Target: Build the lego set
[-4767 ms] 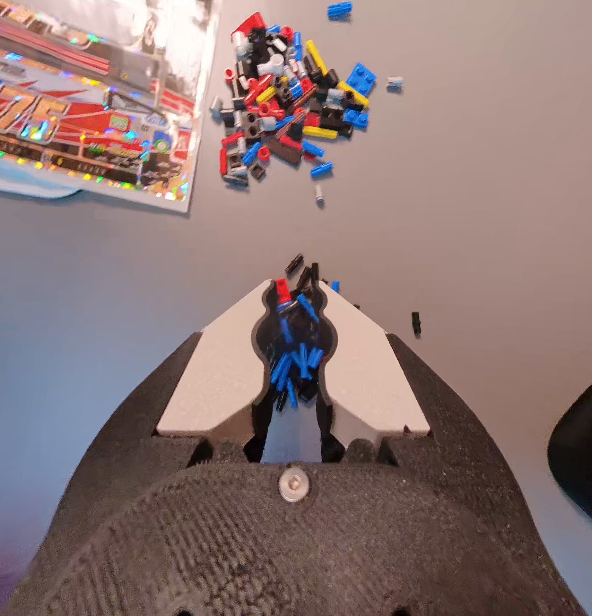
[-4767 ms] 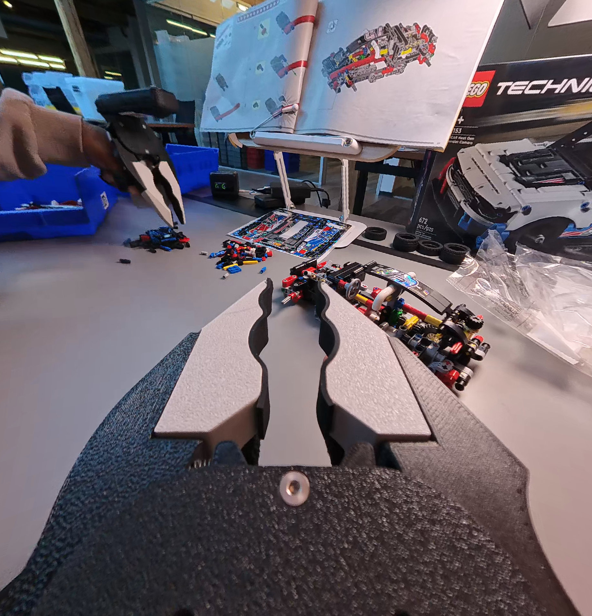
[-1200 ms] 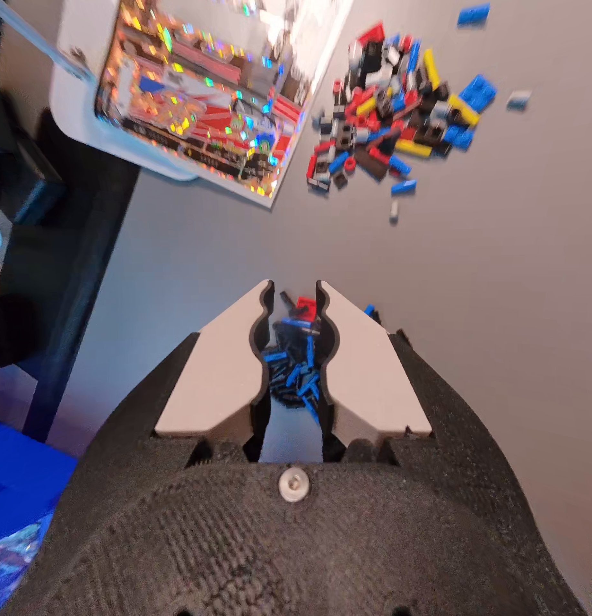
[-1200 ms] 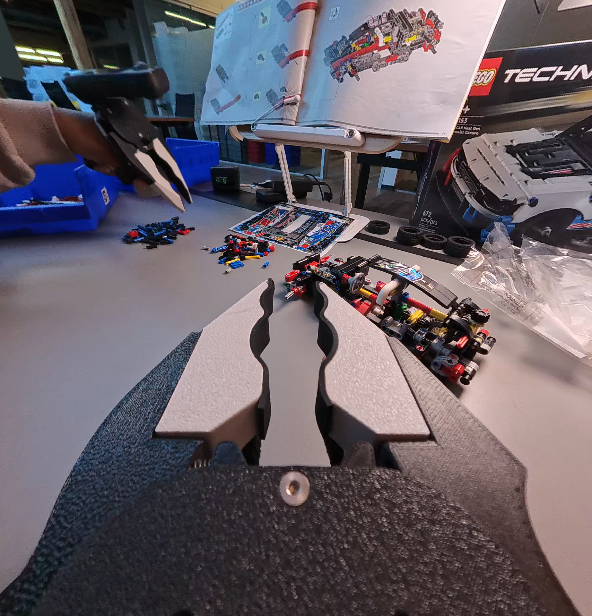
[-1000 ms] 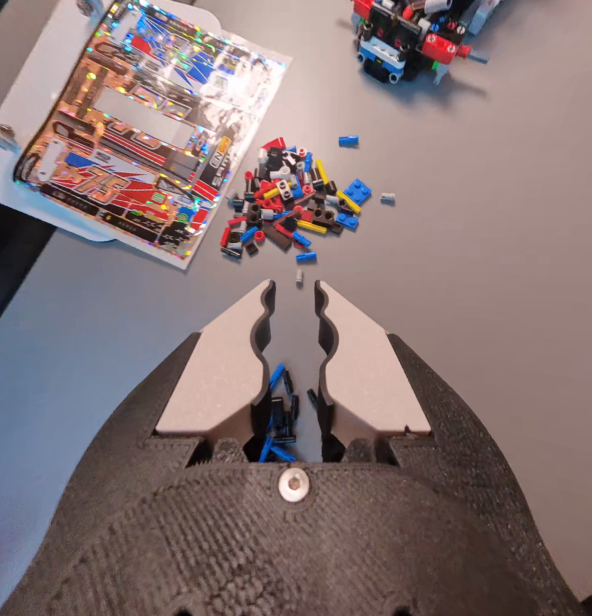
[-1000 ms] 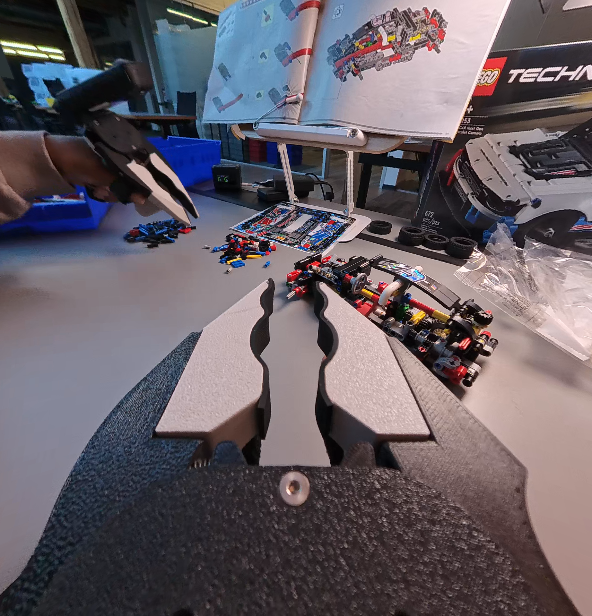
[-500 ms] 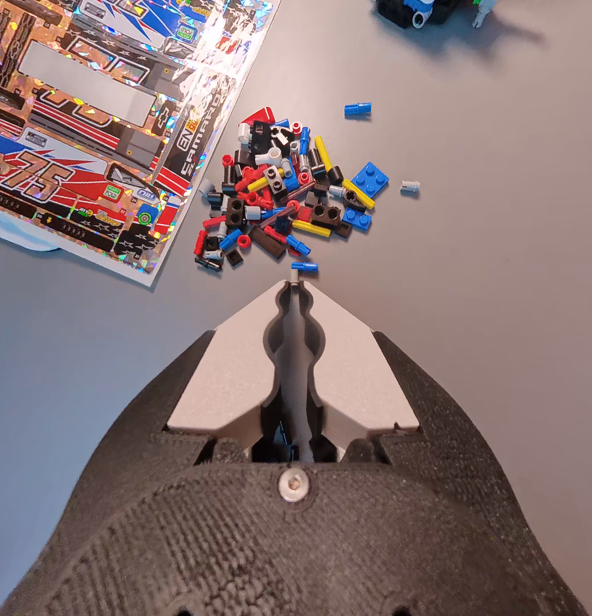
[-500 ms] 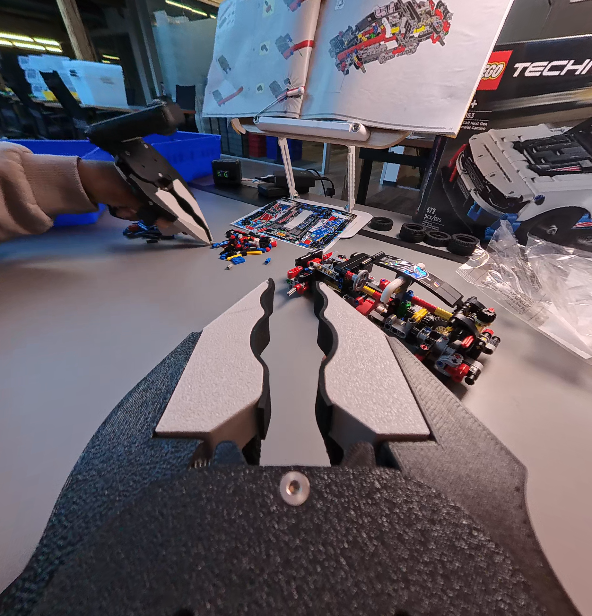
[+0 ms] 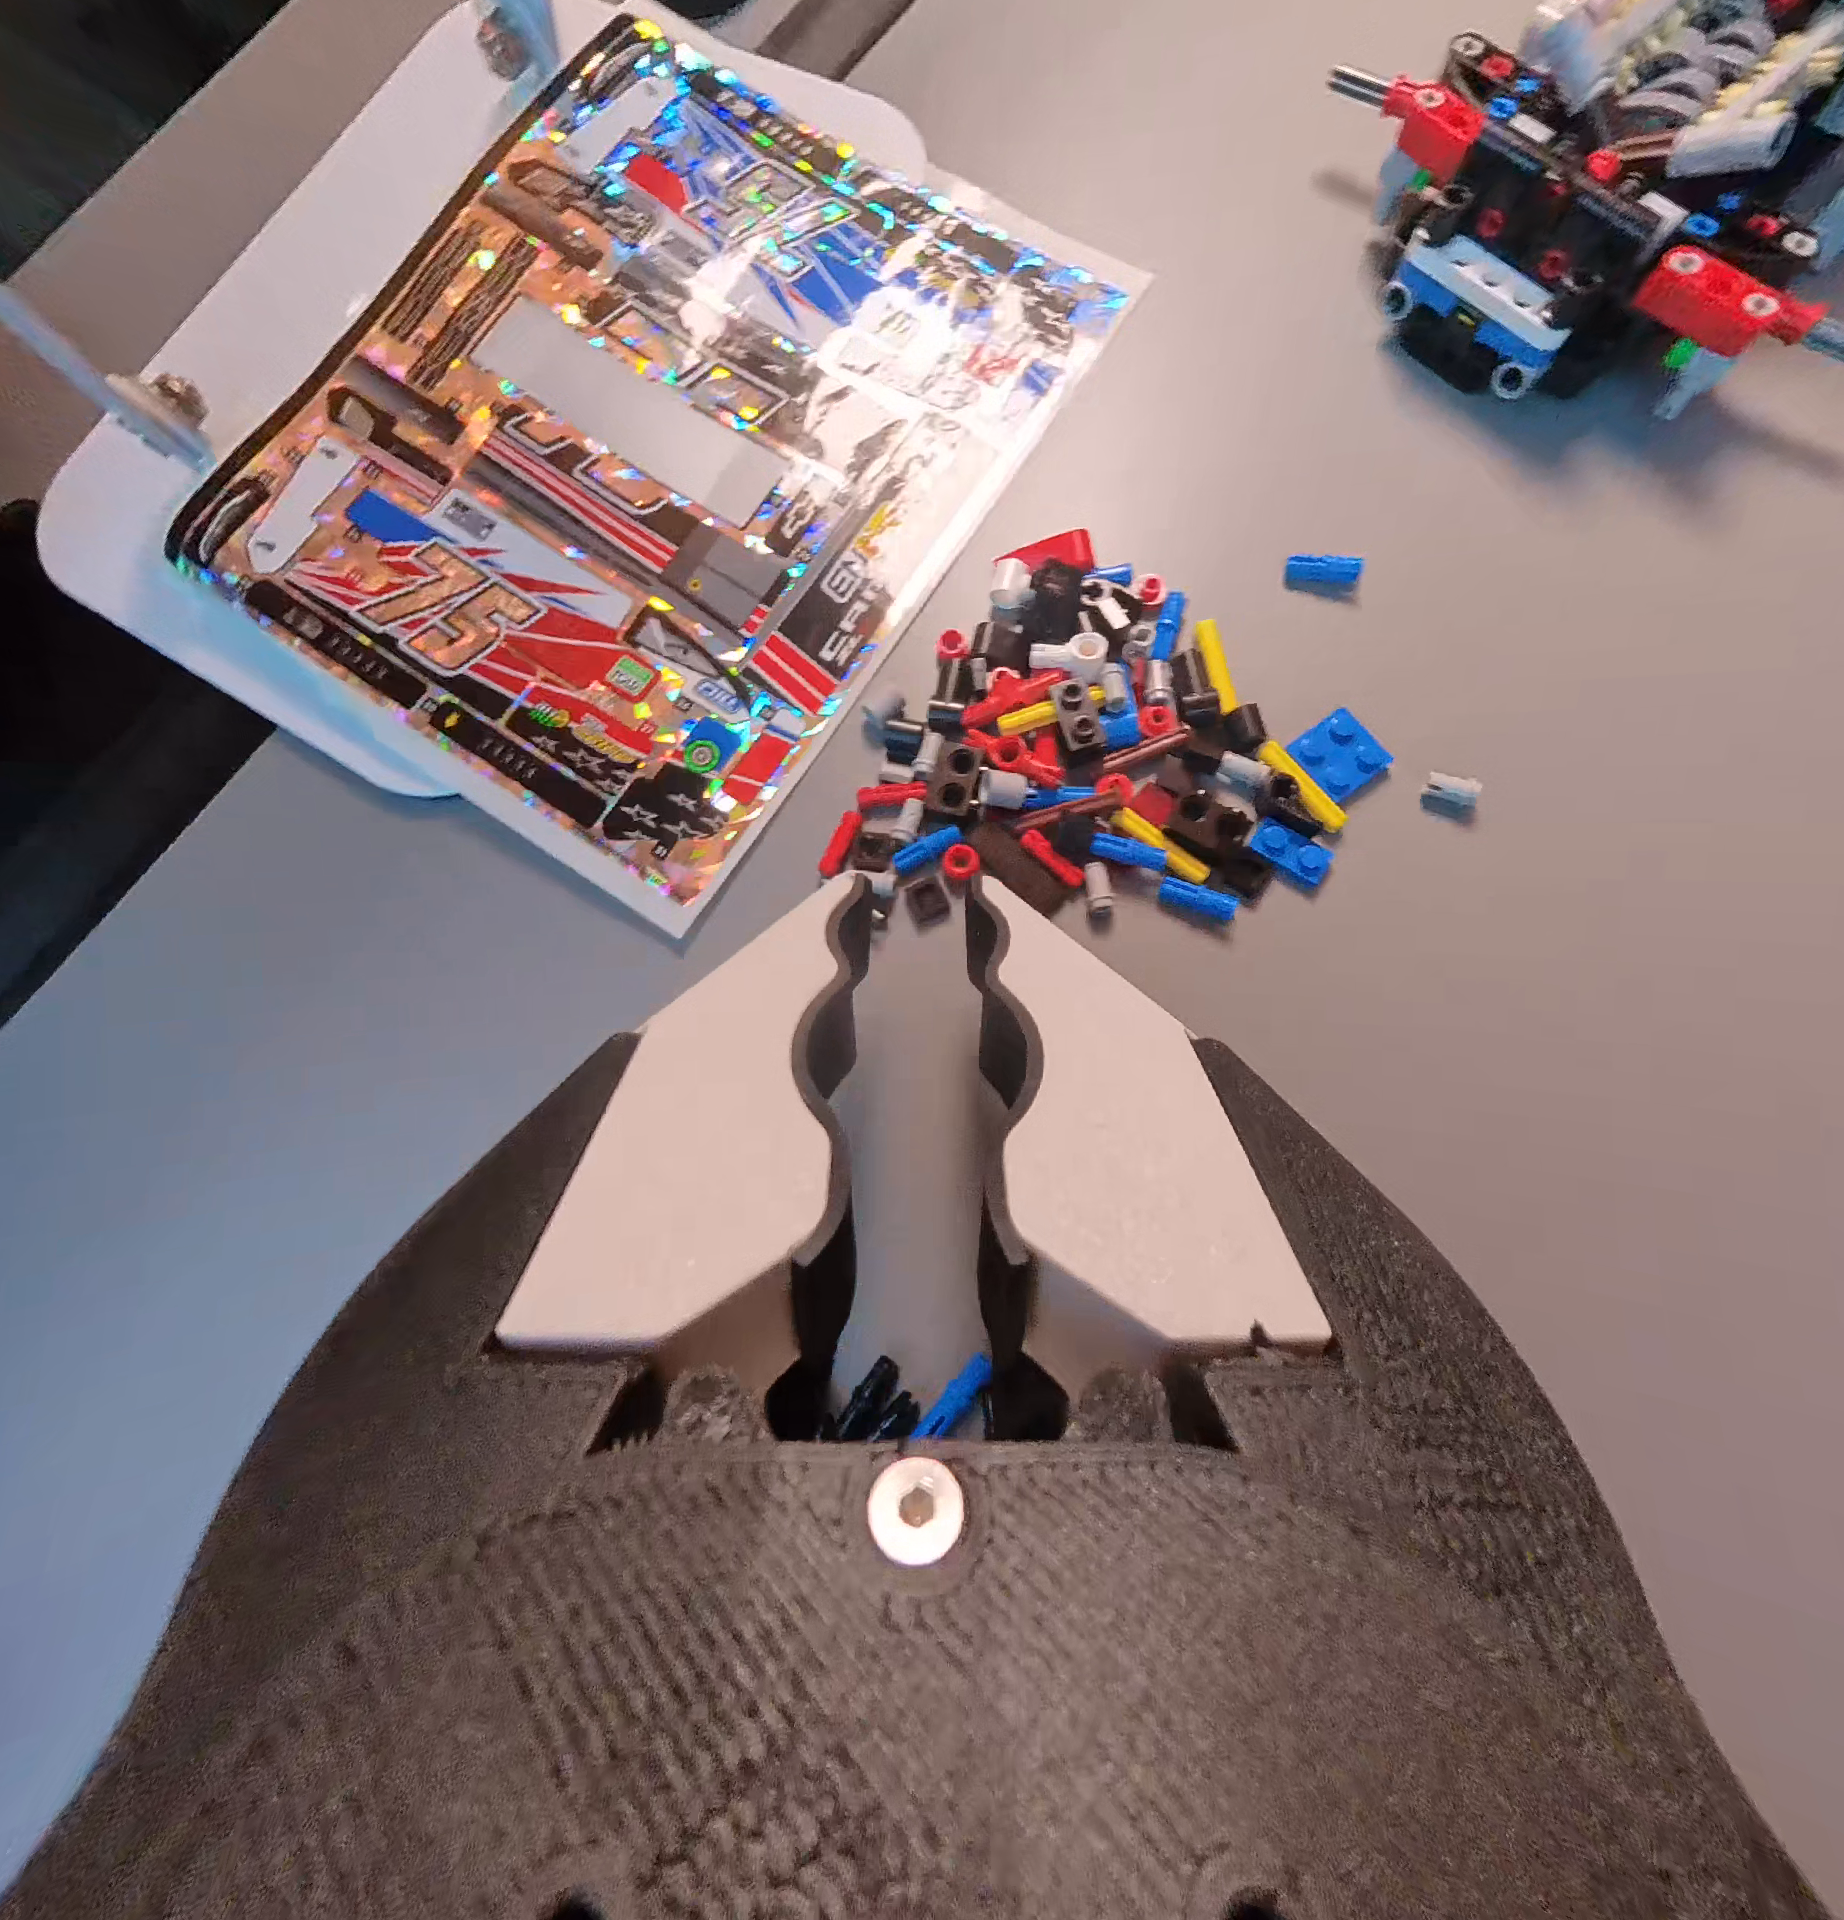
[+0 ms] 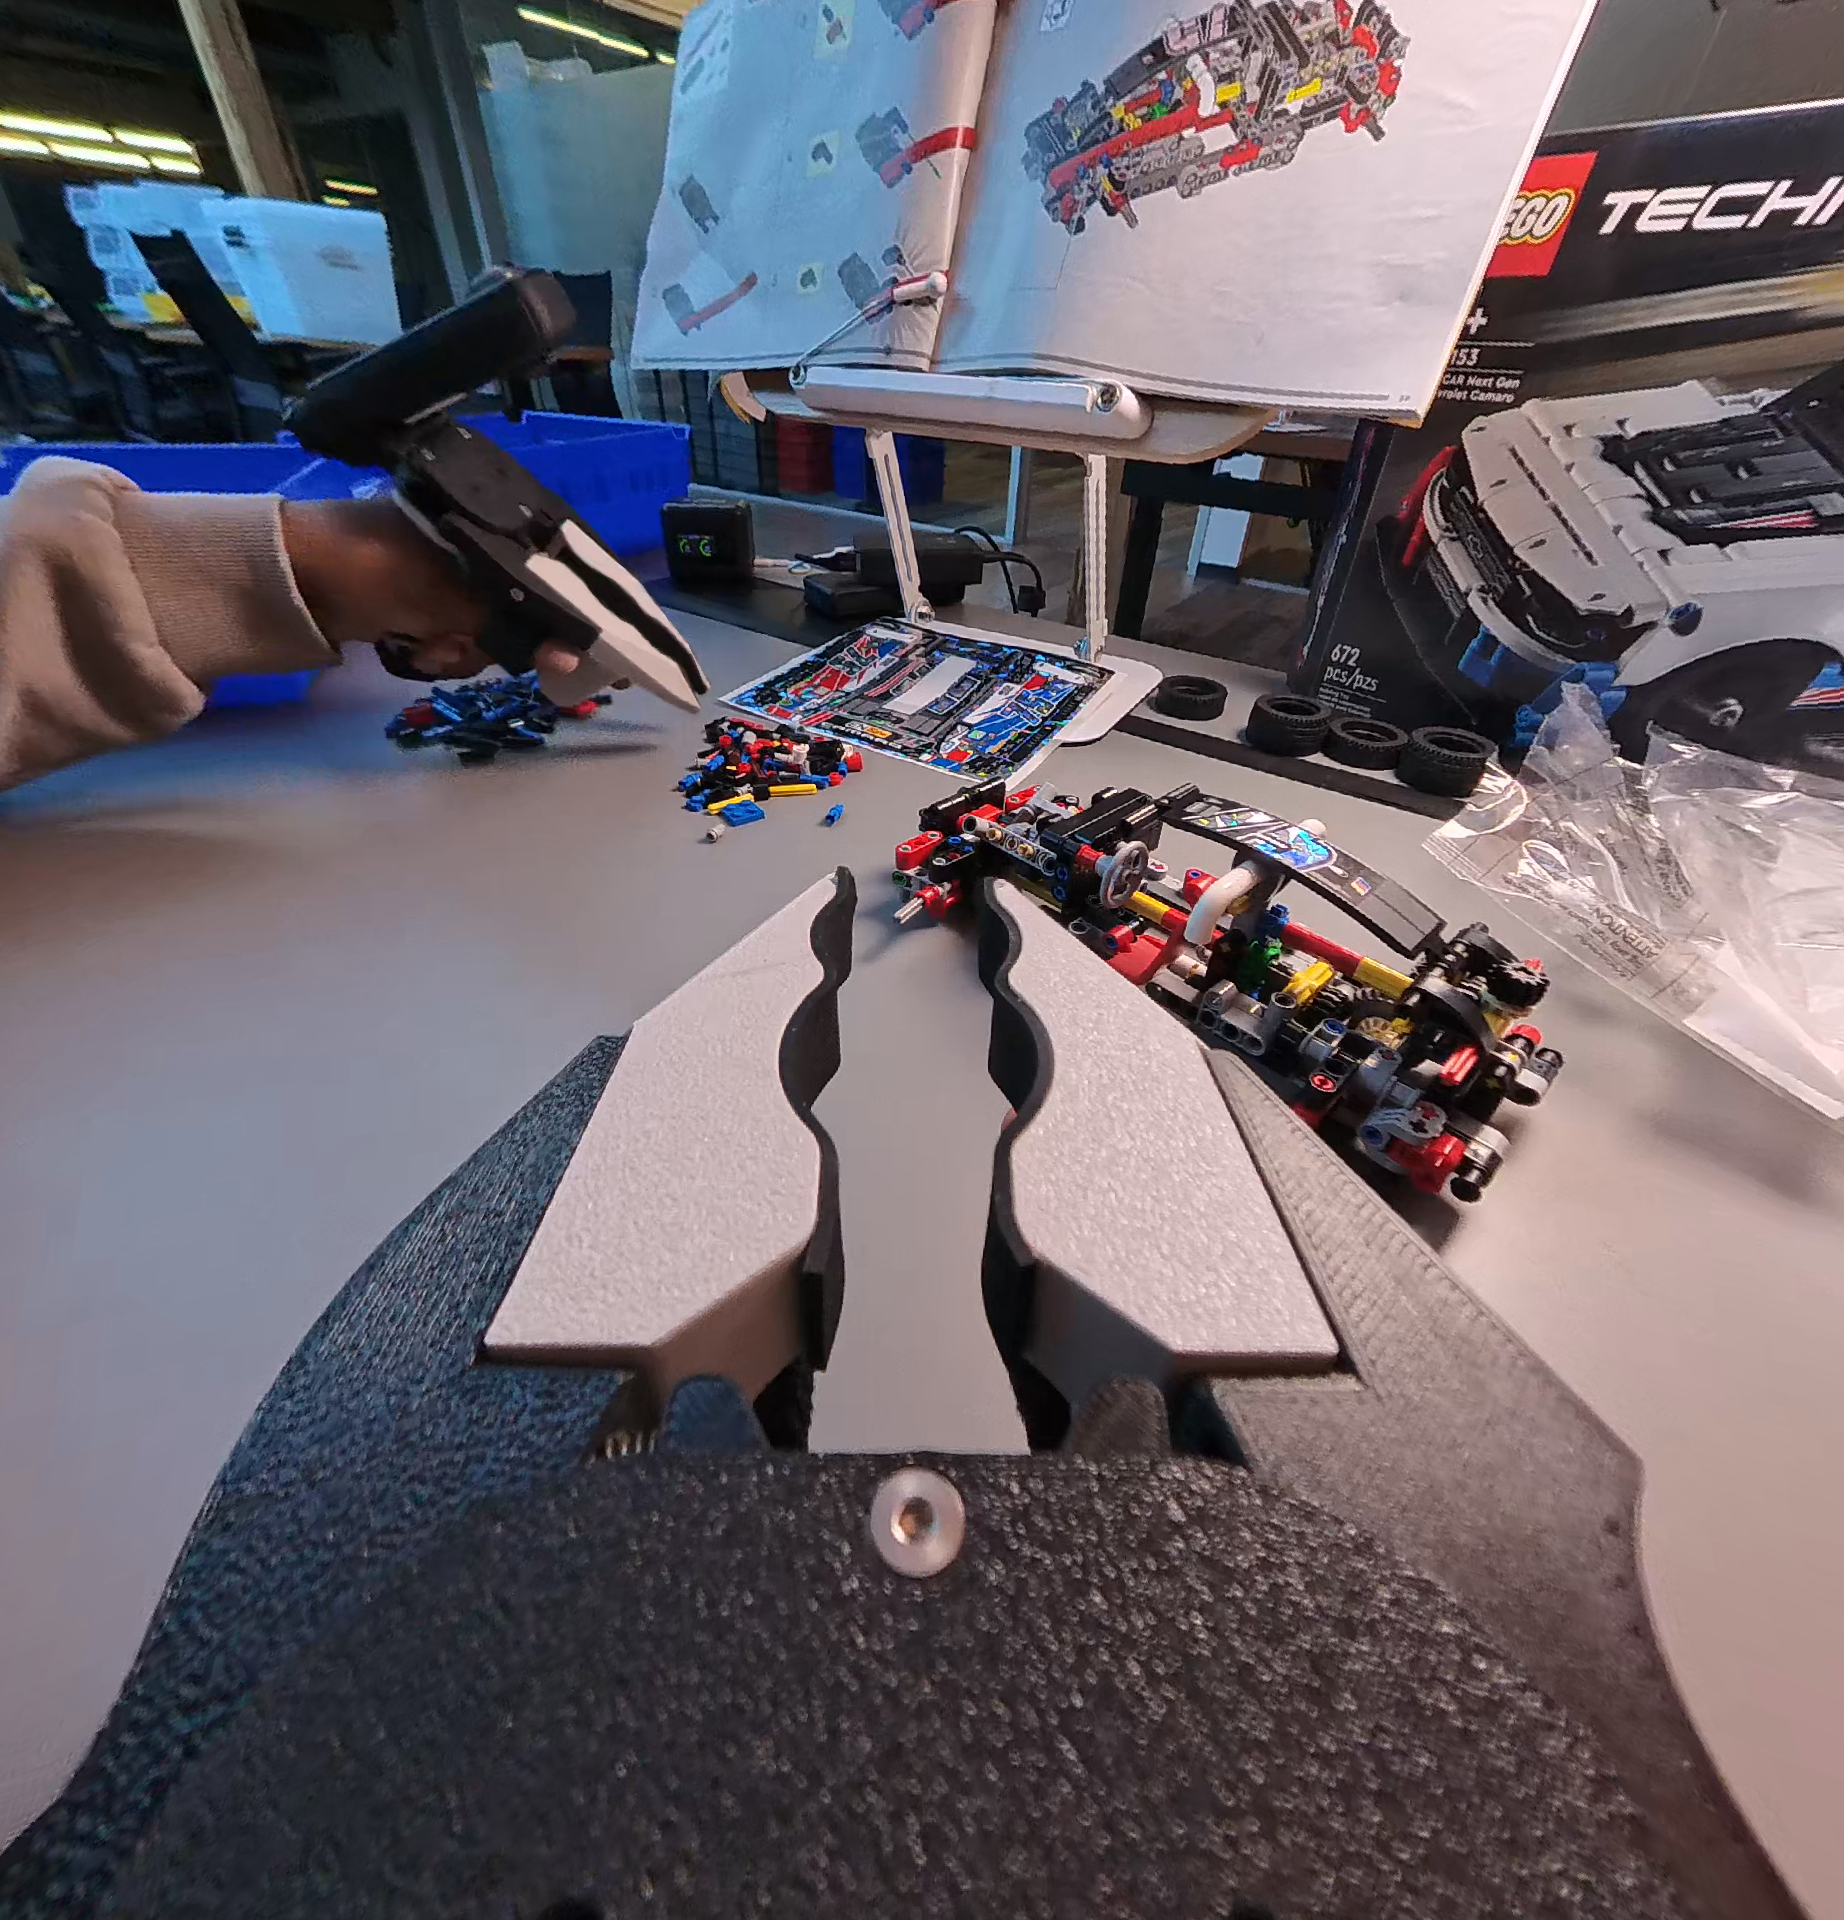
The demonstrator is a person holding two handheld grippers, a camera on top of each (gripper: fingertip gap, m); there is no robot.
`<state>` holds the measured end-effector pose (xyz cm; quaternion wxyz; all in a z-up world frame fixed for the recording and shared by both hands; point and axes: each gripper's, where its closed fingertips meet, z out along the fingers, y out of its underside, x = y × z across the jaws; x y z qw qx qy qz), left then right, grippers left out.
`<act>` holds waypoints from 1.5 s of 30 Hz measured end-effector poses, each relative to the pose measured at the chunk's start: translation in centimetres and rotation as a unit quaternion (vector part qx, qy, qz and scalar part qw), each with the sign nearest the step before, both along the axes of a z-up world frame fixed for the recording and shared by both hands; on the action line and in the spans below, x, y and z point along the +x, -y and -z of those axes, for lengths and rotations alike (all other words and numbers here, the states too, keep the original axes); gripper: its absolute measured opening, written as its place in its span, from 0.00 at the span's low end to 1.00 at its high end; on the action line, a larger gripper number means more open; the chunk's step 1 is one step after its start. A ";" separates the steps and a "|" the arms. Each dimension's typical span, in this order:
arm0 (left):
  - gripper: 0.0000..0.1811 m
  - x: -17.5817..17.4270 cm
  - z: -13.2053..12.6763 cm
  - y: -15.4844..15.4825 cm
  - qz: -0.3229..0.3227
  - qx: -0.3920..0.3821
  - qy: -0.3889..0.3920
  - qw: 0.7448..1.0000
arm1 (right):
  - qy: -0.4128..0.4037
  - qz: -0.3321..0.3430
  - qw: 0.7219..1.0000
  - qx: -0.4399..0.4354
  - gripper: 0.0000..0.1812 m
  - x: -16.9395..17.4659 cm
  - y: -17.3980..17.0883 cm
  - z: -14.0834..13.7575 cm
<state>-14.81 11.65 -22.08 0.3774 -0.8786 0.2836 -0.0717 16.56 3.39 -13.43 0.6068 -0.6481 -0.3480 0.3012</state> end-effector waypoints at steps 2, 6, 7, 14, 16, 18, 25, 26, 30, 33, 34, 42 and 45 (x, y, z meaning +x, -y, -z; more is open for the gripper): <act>0.10 -1.1 1.0 -0.6 -0.032 -0.031 0.010 0.999 | 0.002 -0.004 1.000 0.001 0.12 -0.2 0.0 0.0; 0.09 -1.2 2.0 -1.2 -0.038 -0.051 0.031 0.997 | 0.004 -0.001 1.000 0.002 0.12 -0.1 0.2 0.1; 0.08 -1.1 2.0 -1.4 -0.036 -0.051 0.034 0.997 | 0.002 0.001 1.000 0.002 0.12 0.0 0.1 0.0; 0.07 0.7 1.9 -1.8 0.008 -0.043 0.028 0.999 | 0.004 0.003 1.000 0.002 0.12 0.0 0.0 0.1; 0.07 1.5 0.9 -1.7 0.023 -0.012 0.029 0.999 | 0.007 0.003 1.000 0.004 0.12 0.0 0.1 0.1; 0.11 2.5 -1.3 -1.4 0.030 0.035 0.051 0.998 | 0.008 0.004 1.000 0.004 0.12 0.0 0.1 0.1; 0.41 3.6 -8.1 4.6 -0.030 0.206 0.083 0.975 | 0.020 0.003 1.000 0.000 0.21 -0.3 0.1 0.5; 0.38 3.8 -8.4 6.1 -0.031 0.213 0.093 0.972 | 0.021 0.005 1.000 -0.001 0.23 -0.2 0.0 0.5; 0.01 4.6 -9.2 11.5 -0.037 0.214 0.180 0.959 | 0.017 0.007 1.000 0.006 0.24 -0.3 0.1 0.2; 0.00 4.1 -9.3 13.8 -0.062 0.223 0.207 0.951 | 0.023 -0.001 1.000 0.020 0.16 -0.8 0.4 -0.1; 0.00 3.6 -9.3 14.1 -0.070 0.235 0.200 0.949 | 0.023 -0.006 0.999 0.031 0.05 -1.1 0.7 -0.4; 0.01 2.0 -9.7 13.1 -0.074 0.312 0.168 0.932 | -0.027 -0.087 0.995 0.035 0.00 -9.1 1.2 -3.4; 0.03 2.1 -10.4 12.7 -0.071 0.343 0.154 0.924 | -0.022 -0.113 0.992 0.048 0.00 -13.4 1.0 -3.7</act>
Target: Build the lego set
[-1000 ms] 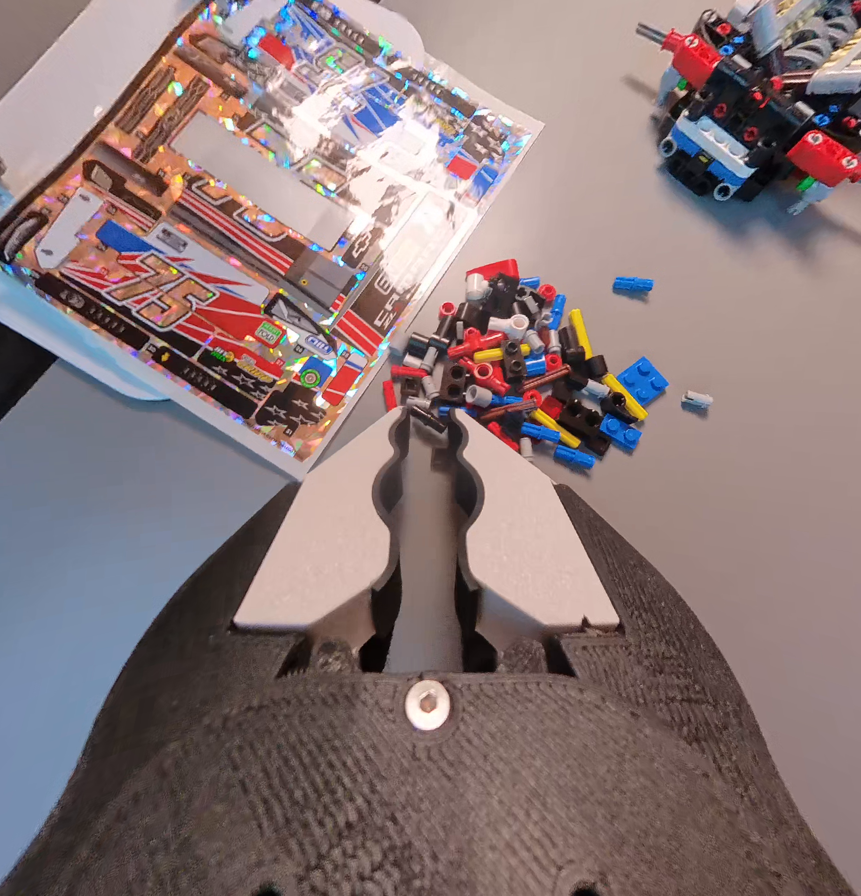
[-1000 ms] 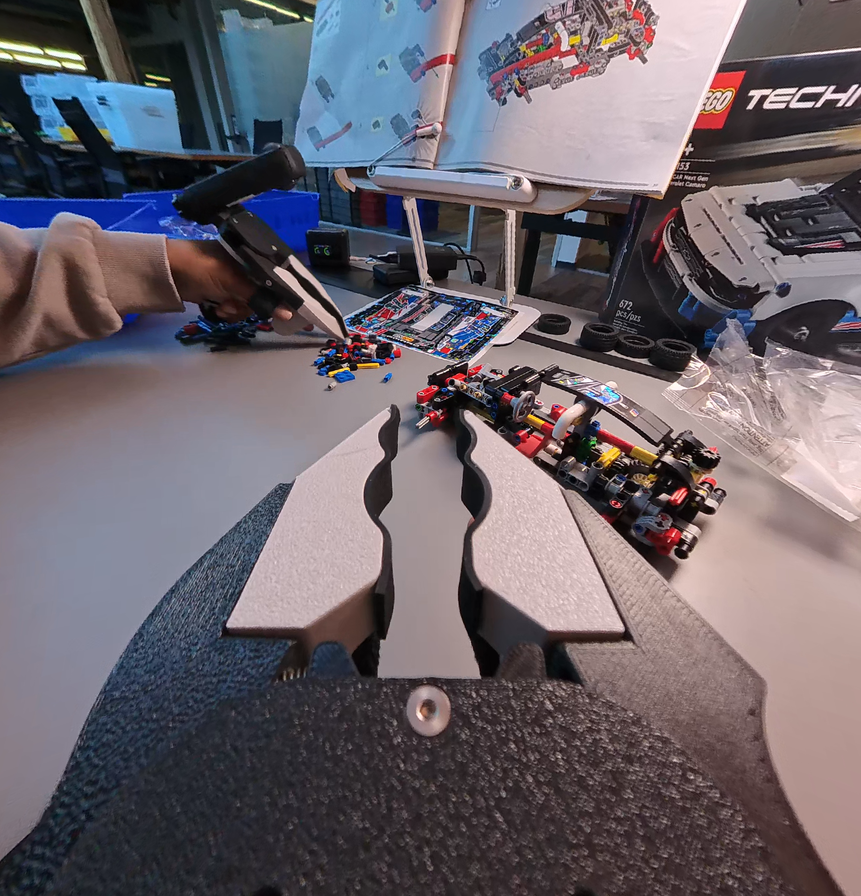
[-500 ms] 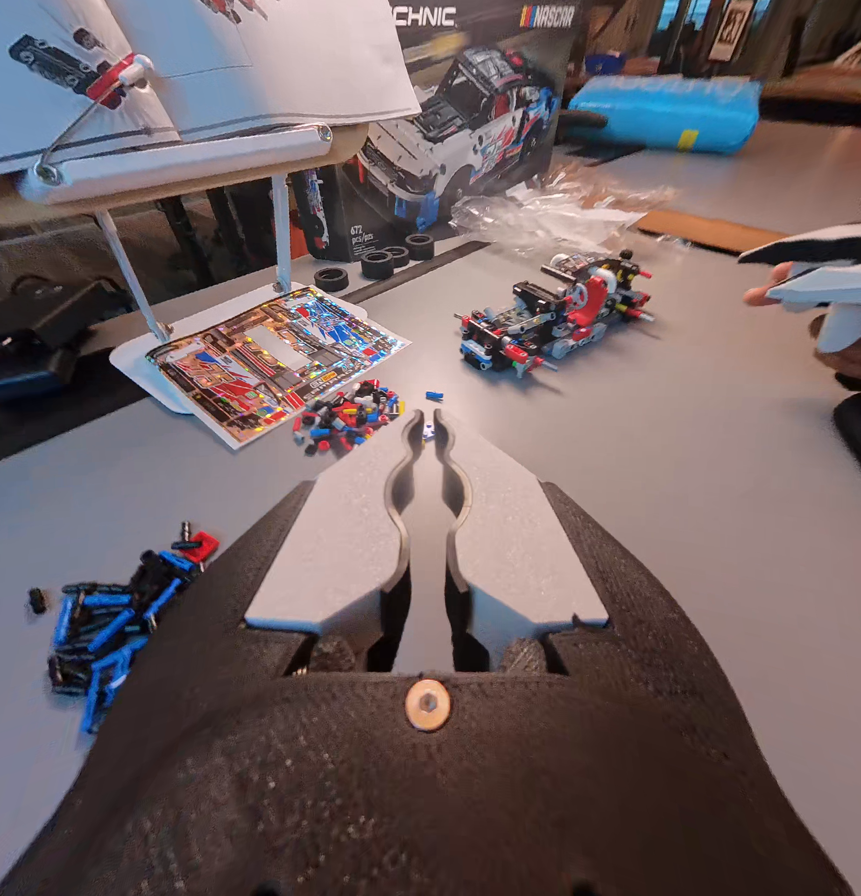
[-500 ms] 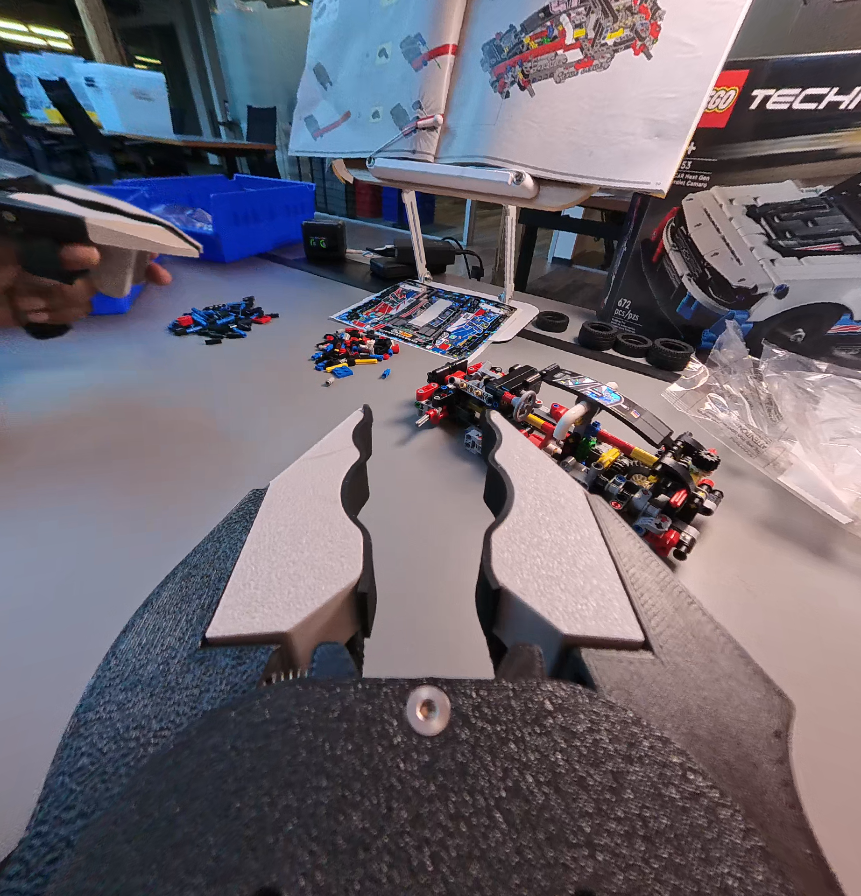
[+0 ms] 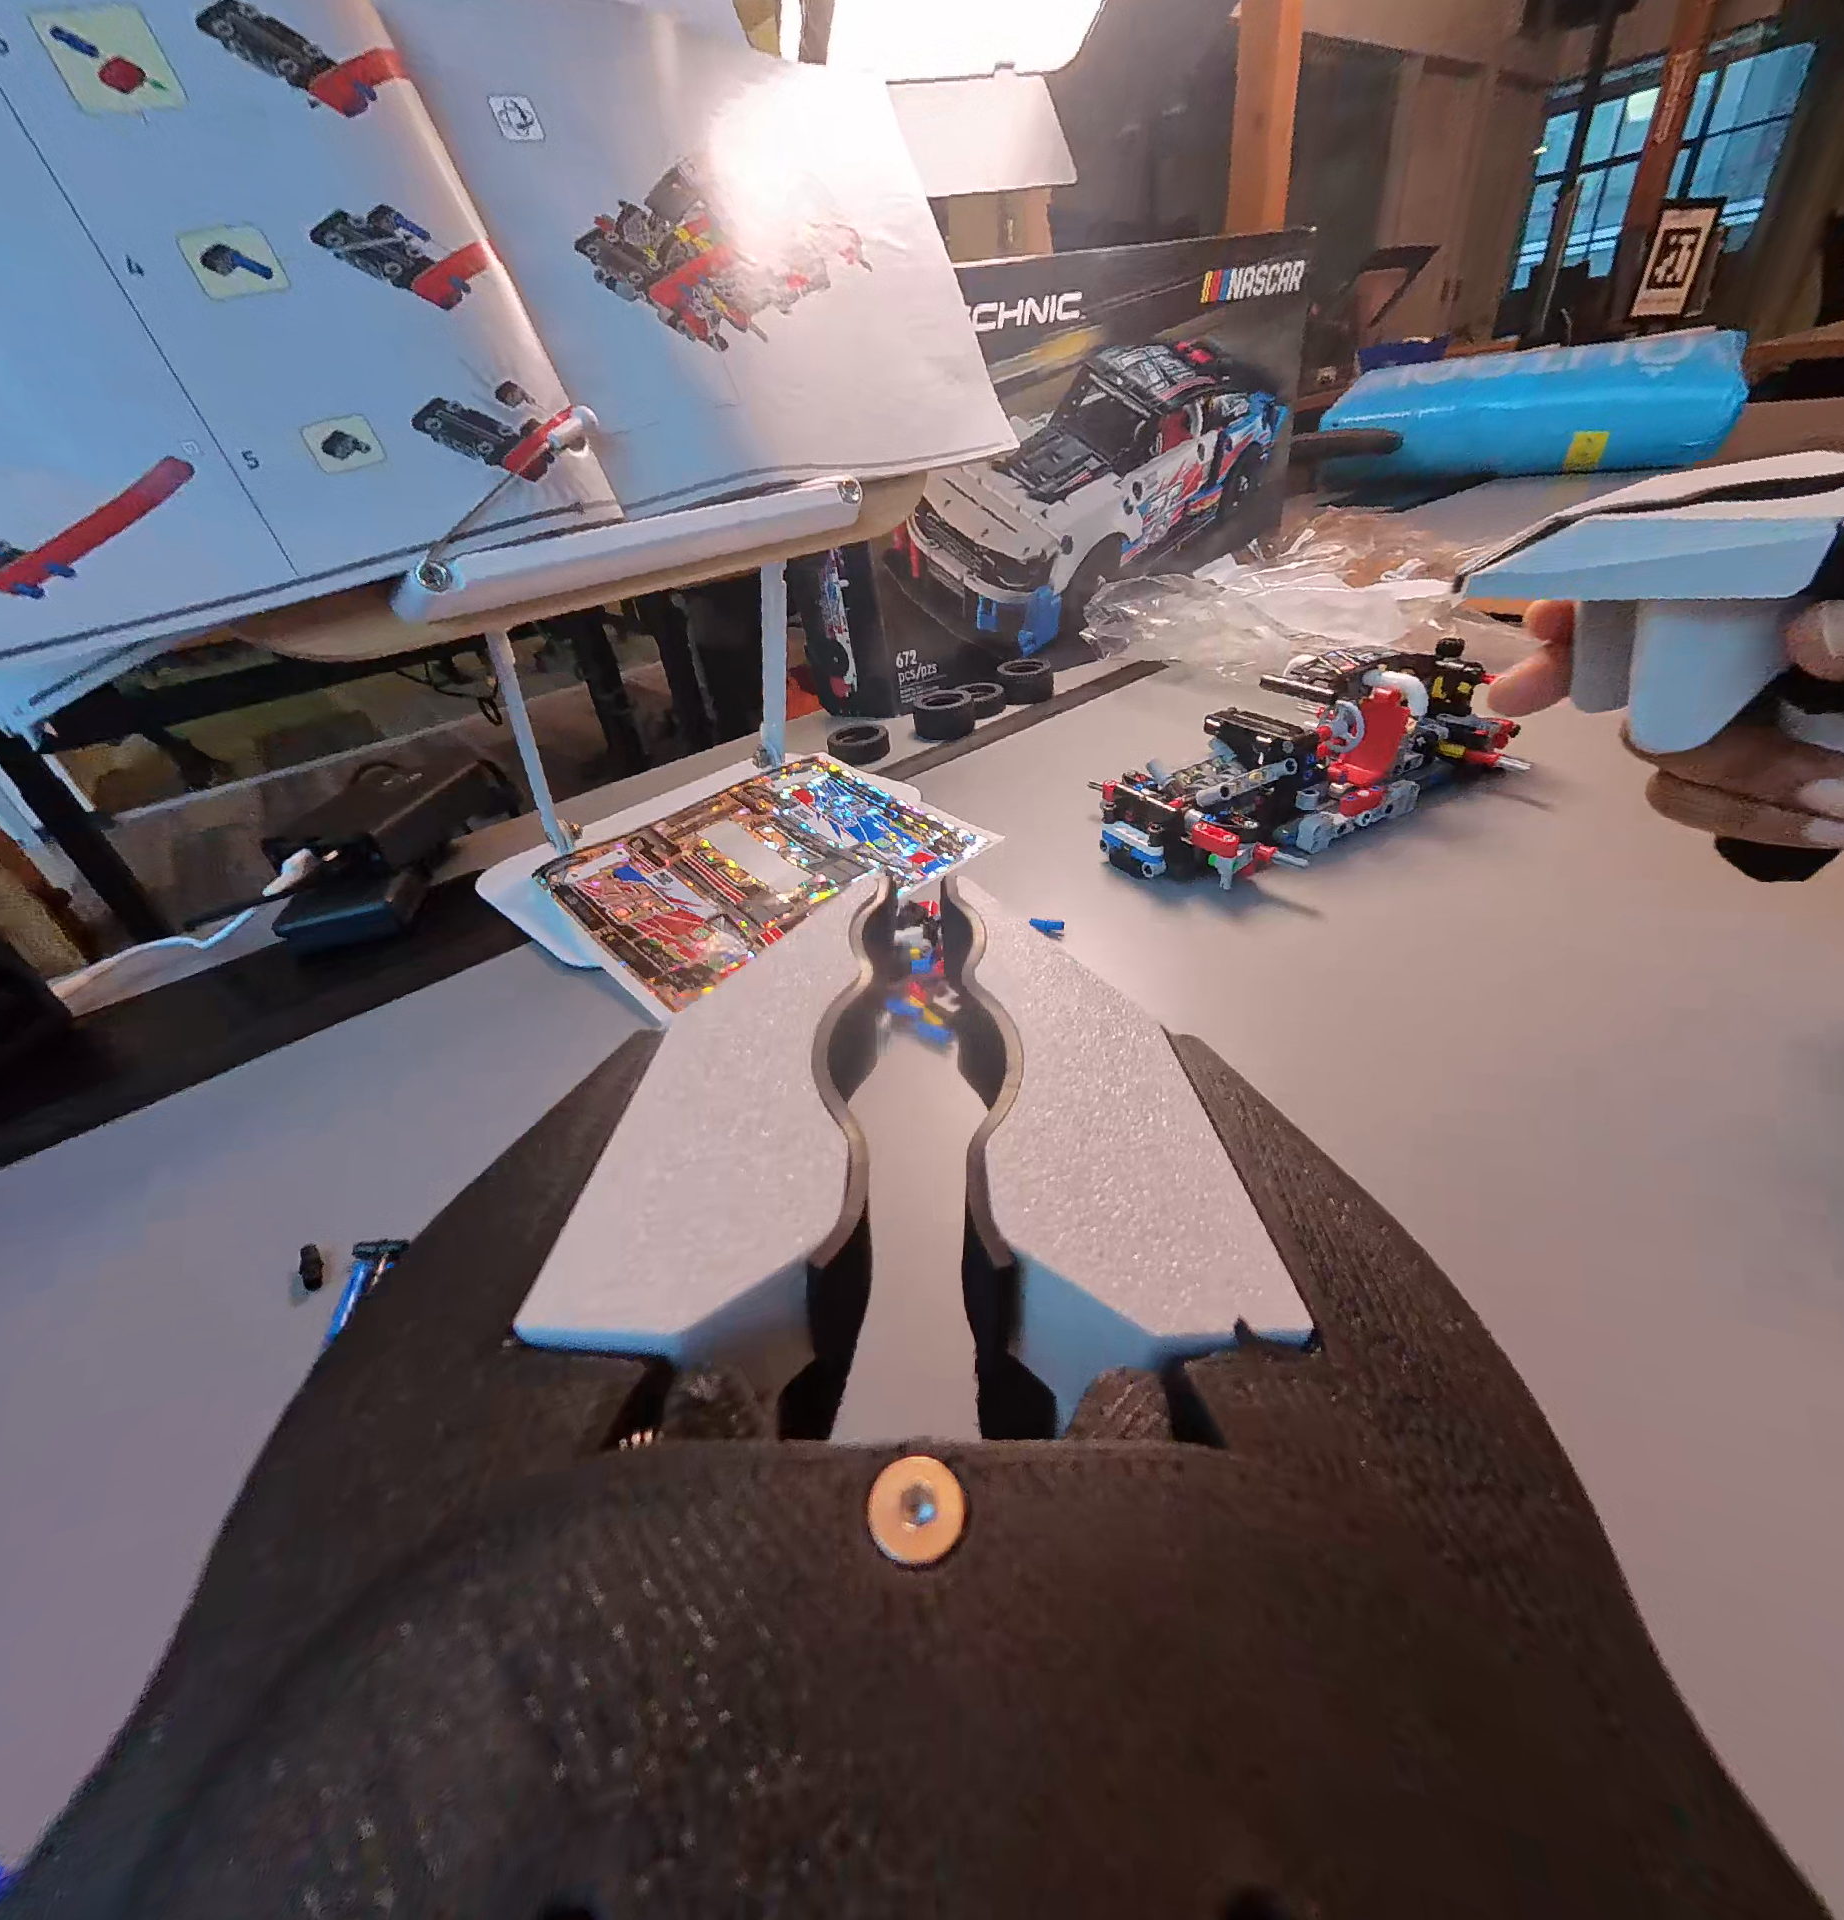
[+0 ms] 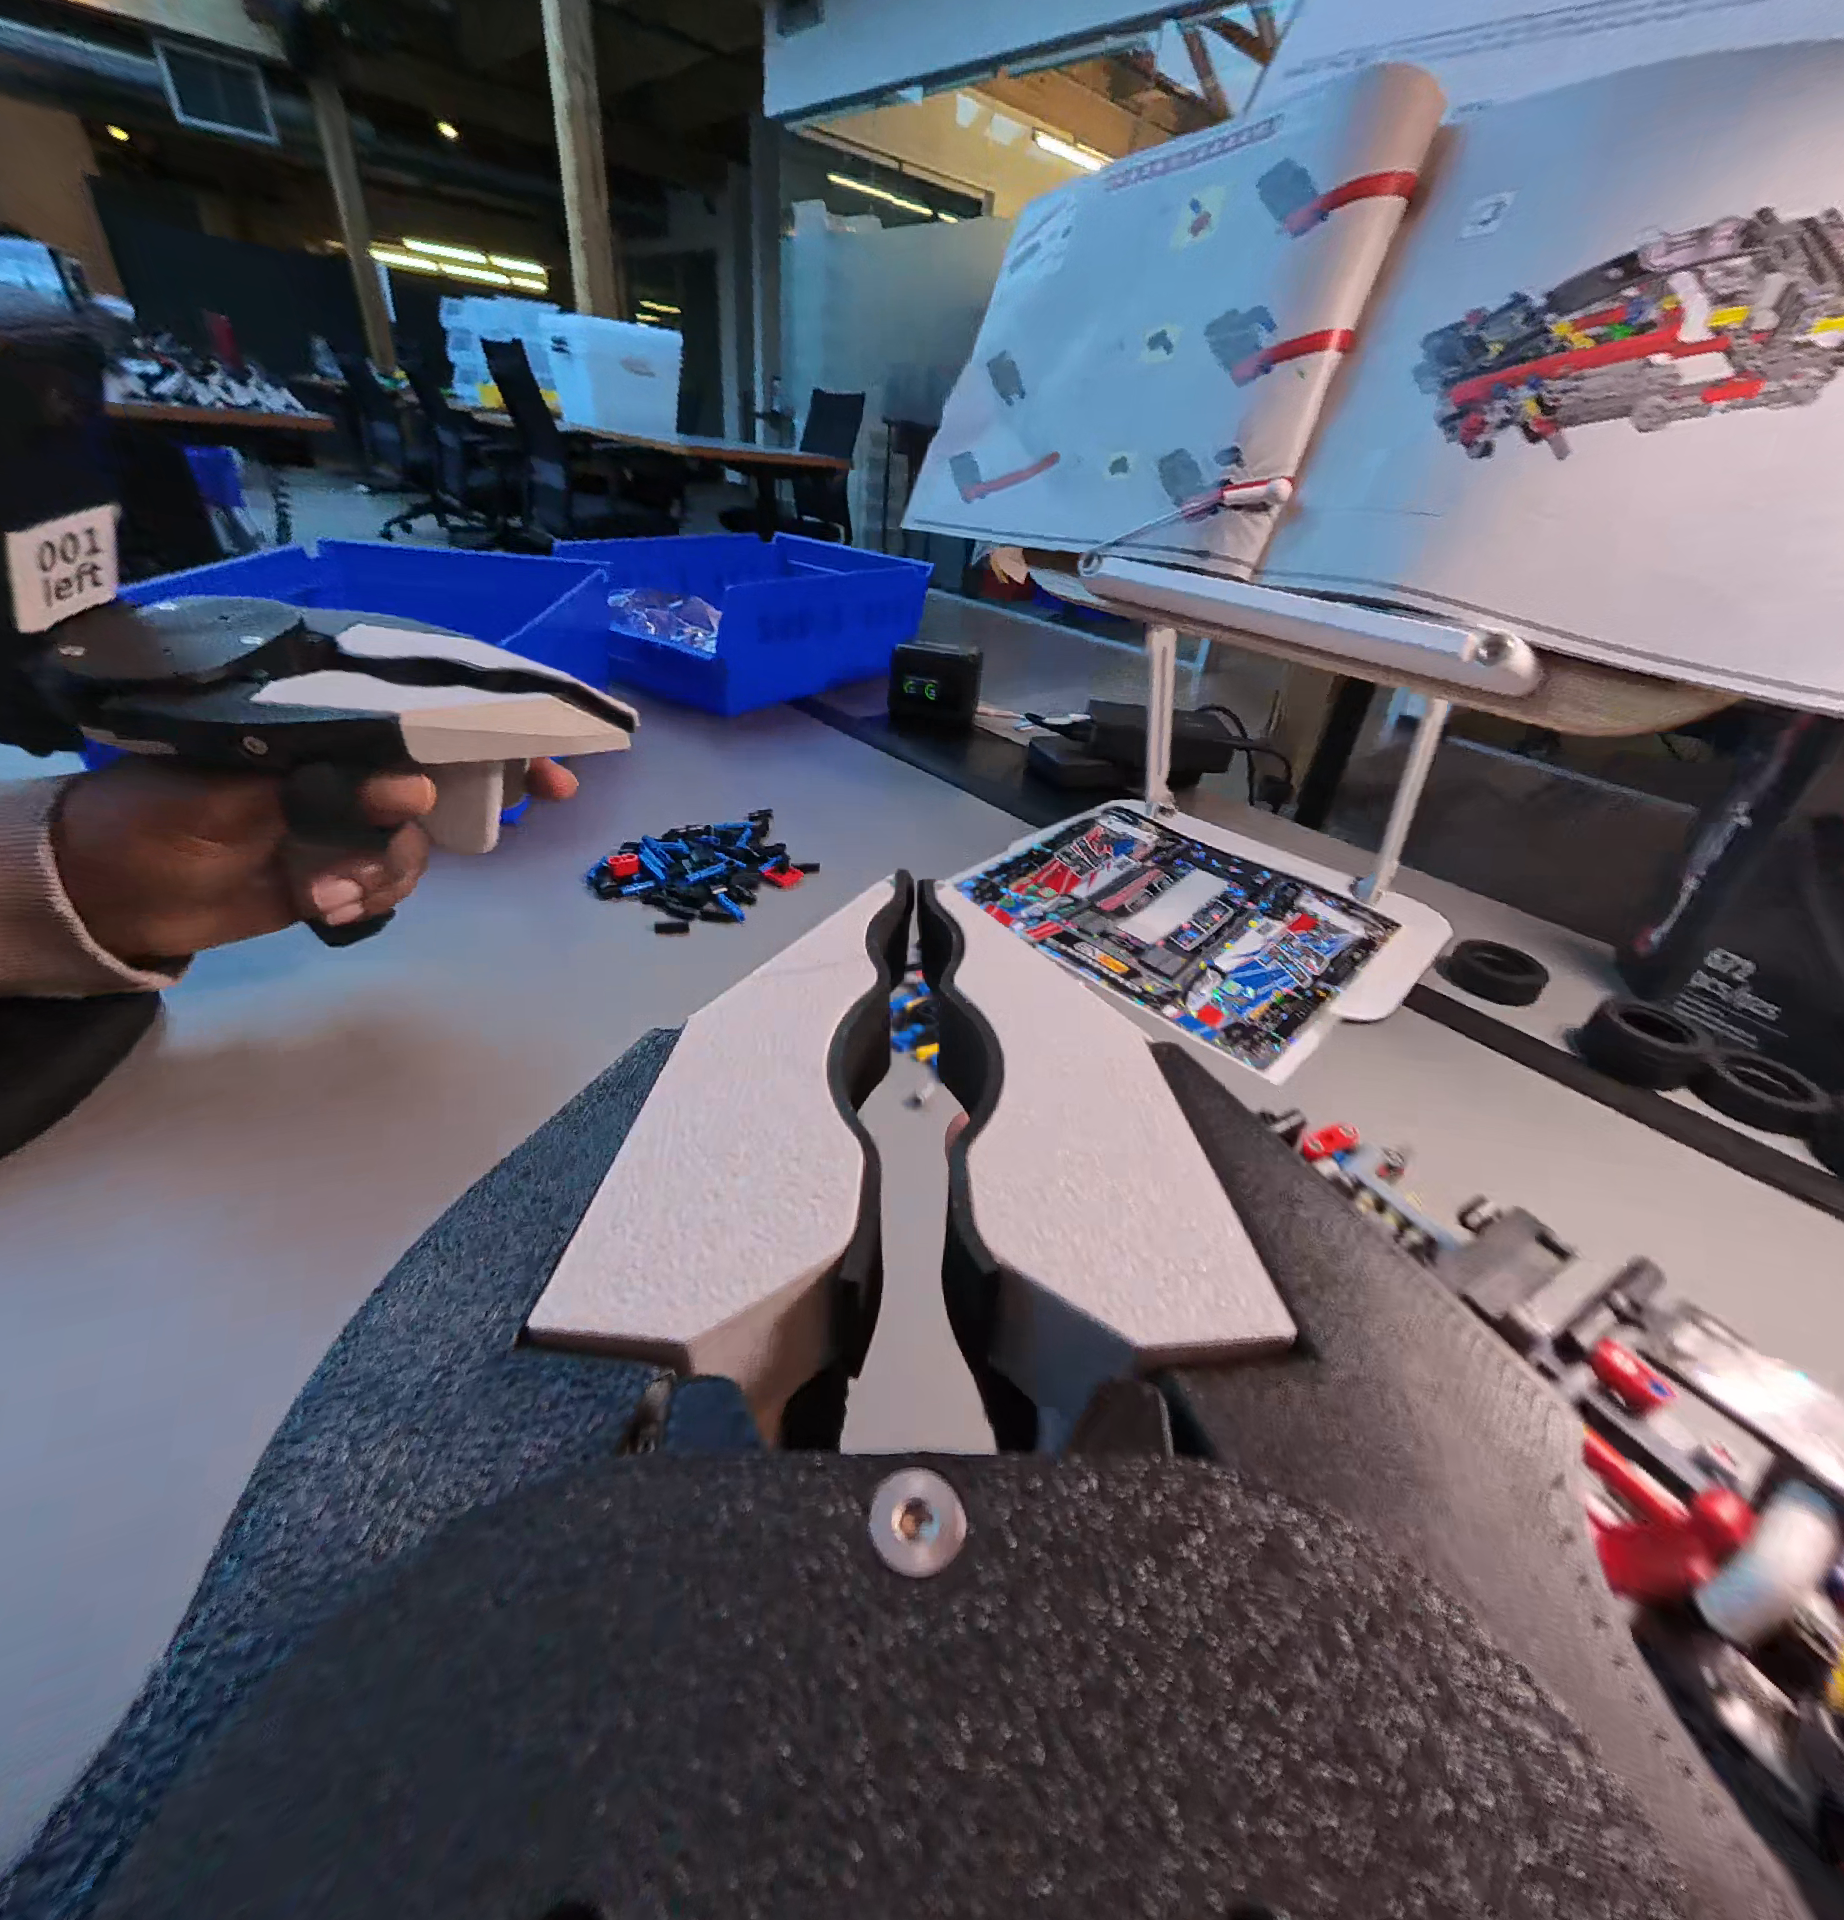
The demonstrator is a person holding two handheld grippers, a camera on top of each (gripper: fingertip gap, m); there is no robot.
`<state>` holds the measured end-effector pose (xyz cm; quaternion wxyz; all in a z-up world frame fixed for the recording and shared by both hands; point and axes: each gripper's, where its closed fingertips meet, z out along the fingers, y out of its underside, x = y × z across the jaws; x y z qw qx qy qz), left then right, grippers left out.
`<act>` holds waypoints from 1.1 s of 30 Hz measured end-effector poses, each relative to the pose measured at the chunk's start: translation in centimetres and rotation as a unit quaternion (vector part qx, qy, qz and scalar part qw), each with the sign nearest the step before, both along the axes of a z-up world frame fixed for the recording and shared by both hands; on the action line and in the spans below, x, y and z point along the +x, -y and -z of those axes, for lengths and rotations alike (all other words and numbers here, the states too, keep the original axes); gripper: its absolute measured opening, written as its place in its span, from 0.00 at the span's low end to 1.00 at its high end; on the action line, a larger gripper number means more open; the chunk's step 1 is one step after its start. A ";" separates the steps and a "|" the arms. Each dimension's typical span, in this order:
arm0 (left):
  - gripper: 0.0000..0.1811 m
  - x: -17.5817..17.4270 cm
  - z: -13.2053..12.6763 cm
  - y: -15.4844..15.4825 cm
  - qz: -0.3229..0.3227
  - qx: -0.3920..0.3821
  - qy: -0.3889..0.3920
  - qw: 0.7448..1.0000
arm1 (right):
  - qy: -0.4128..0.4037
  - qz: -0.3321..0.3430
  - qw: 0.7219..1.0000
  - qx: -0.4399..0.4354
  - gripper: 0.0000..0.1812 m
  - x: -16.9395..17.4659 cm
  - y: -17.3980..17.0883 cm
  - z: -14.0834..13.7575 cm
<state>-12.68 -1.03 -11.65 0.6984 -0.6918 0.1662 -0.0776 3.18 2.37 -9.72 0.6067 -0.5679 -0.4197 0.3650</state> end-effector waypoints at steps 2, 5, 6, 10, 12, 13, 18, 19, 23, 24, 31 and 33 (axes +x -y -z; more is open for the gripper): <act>0.06 -0.6 -1.5 -0.8 -0.014 0.033 -0.013 0.999 | -0.003 -0.019 1.000 0.020 0.00 -2.4 0.0 -0.8; 0.08 -3.3 -4.8 -2.6 -0.062 0.082 -0.026 0.994 | -0.023 -0.025 0.999 0.040 0.02 -4.7 -1.0 -2.6; 0.08 -4.5 -6.0 -3.4 -0.078 0.095 -0.026 0.992 | -0.031 -0.018 0.998 0.047 0.02 -5.1 -1.6 -3.2; 0.02 -9.9 -11.6 -6.8 -0.144 0.124 0.007 0.982 | -0.044 0.000 0.999 0.031 0.04 -4.7 -2.9 -2.4; 0.00 -12.4 -14.7 -8.8 -0.162 0.133 0.034 0.977 | -0.028 0.004 0.999 0.034 0.03 -3.6 -2.9 -1.1; 0.00 -13.6 -16.3 -9.7 -0.167 0.142 0.045 0.975 | -0.021 0.008 0.999 0.036 0.02 -3.0 -2.9 -0.6; 0.00 -18.9 -21.3 -15.1 -0.218 0.166 0.079 0.958 | -0.033 0.022 0.999 0.022 0.01 -1.5 -3.8 -0.6; 0.00 -20.0 -21.6 -16.4 -0.233 0.163 0.072 0.956 | -0.034 0.023 0.999 0.019 0.01 -1.5 -4.0 -0.5; 0.02 -25.7 -20.4 -21.6 -0.282 0.102 0.057 0.952 | -0.008 0.017 1.000 0.021 0.01 -2.1 -3.8 1.1; 0.01 -26.5 -20.0 -22.4 -0.275 0.092 0.059 0.955 | 0.000 0.014 1.000 0.025 0.01 -2.3 -3.7 1.4; 0.00 -26.6 -19.4 -24.1 -0.213 0.101 0.038 0.971 | 0.029 0.003 0.998 0.051 0.01 -3.3 -3.2 2.7; 0.00 -26.4 -19.1 -24.3 -0.209 0.097 0.042 0.972 | 0.032 0.009 0.998 0.062 0.00 -3.4 -3.2 2.6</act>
